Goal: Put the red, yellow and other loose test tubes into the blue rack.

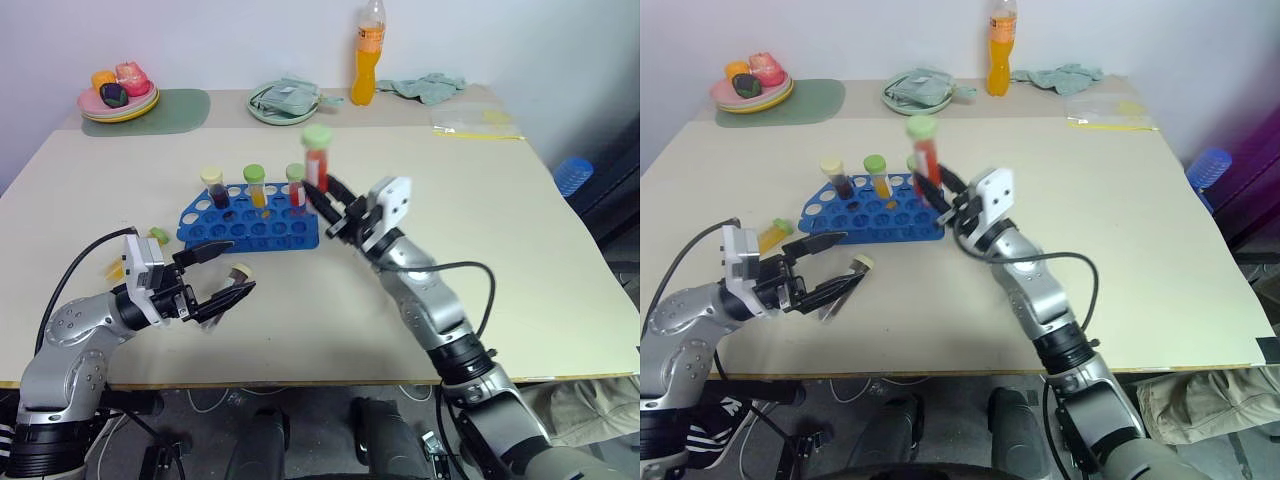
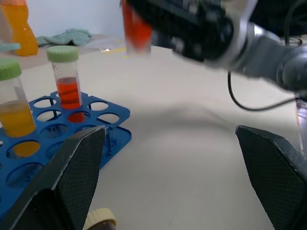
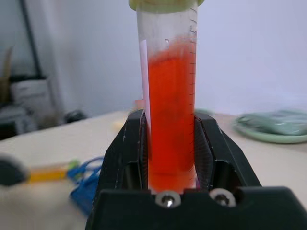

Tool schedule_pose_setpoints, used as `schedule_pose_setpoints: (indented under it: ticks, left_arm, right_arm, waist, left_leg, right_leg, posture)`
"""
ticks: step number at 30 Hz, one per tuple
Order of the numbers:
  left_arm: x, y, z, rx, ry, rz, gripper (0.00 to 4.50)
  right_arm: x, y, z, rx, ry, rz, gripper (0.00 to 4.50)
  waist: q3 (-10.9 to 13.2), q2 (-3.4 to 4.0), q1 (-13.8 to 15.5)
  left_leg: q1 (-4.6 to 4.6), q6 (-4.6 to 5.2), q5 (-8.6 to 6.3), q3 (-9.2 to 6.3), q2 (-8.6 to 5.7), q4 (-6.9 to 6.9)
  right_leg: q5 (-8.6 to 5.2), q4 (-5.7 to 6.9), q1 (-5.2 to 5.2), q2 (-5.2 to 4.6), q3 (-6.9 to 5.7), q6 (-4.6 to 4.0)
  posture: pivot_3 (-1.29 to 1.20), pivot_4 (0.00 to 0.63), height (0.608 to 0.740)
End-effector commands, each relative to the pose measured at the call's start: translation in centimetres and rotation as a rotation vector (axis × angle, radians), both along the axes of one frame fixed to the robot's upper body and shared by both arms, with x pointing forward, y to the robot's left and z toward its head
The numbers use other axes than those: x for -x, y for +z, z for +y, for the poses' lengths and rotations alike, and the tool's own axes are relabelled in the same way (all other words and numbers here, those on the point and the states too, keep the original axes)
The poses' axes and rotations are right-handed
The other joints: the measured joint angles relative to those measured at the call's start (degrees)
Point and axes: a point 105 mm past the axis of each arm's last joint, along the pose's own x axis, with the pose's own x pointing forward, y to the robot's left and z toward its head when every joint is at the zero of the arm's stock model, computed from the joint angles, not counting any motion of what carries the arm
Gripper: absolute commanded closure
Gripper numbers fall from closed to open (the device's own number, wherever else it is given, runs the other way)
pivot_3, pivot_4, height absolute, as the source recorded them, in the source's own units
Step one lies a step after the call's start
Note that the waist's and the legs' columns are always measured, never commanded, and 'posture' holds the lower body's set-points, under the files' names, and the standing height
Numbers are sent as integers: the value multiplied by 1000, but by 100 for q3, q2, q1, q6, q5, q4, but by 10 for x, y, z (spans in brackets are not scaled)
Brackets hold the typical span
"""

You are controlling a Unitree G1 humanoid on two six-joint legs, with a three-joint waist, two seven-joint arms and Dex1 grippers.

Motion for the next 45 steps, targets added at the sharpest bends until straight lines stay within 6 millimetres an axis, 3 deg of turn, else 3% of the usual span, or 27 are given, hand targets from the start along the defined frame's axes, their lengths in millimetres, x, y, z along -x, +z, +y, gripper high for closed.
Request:
schedule_pose_setpoints:
  ticks: [1,11,16,24,45]
  left_arm:
    - [-1,9,4,-17,10,-45,0]
    - [0,11,3,-13,18,-50,0]
    - [1,11,2,-12,16,-47,0]
    - [2,12,1,-14,9,-46,0]
    - [2,12,-1,-21,-8,-45,0]
  right_arm:
    - [0,0,13,44,27,-105,3648]
    - [-22,-14,27,50,-34,-87,3648]
    - [-21,-27,33,80,-26,-81,3648]
    - [-32,-30,33,96,-89,-77,3648]
    - [-29,-41,33,93,-80,-50,3648]
  waist:
    - [0,0,-20]
    - [0,1,-88]
    - [1,1,-86]
    - [1,1,-91]
    - [0,2,-95]
  left_leg:
    - [0,-1,0,0,0,0]
    - [7,-7,4,-3,0,-8]
    - [7,-7,4,-2,-1,-8]
    - [8,-9,5,-3,0,-8]
    - [12,-11,6,-3,-1,-8]
  right_leg:
    - [0,0,0,0,0,0]
    - [0,9,-1,2,2,0]
    - [0,8,0,2,4,0]
    - [0,12,-1,3,4,0]
    - [1,18,0,4,6,0]
  posture:
    - [0,150,740]
    - [0,150,740]
    - [0,150,740]
    - [0,150,740]
    - [0,150,740]
